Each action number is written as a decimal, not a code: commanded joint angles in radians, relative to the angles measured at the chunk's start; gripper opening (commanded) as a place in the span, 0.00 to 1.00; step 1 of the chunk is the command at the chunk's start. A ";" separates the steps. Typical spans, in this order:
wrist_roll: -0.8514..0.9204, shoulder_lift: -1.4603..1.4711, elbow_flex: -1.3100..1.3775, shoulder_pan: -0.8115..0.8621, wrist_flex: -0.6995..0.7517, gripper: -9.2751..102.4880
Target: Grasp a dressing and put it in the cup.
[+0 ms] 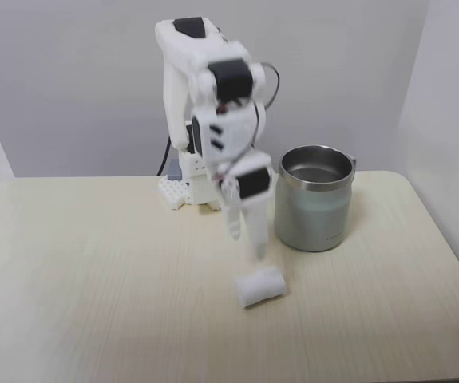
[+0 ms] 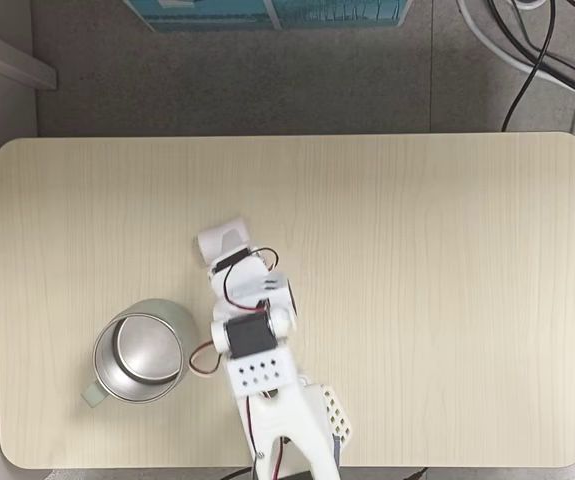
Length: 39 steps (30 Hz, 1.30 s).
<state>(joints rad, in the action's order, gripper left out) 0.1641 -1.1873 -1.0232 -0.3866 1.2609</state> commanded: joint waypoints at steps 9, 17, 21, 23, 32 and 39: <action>-0.063 -0.267 -0.035 -0.087 -0.178 0.28; -0.077 -0.379 -0.055 -0.103 -0.204 0.27; -0.081 -0.387 -0.058 -0.103 -0.201 0.25; -0.086 -0.391 -0.063 -0.101 -0.199 0.20; -0.071 -0.331 -0.083 -0.097 -0.138 0.08; -0.034 -0.101 -0.173 -0.087 0.067 0.08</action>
<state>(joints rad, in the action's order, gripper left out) 0.1166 -1.4005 -1.1290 -0.4740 1.2594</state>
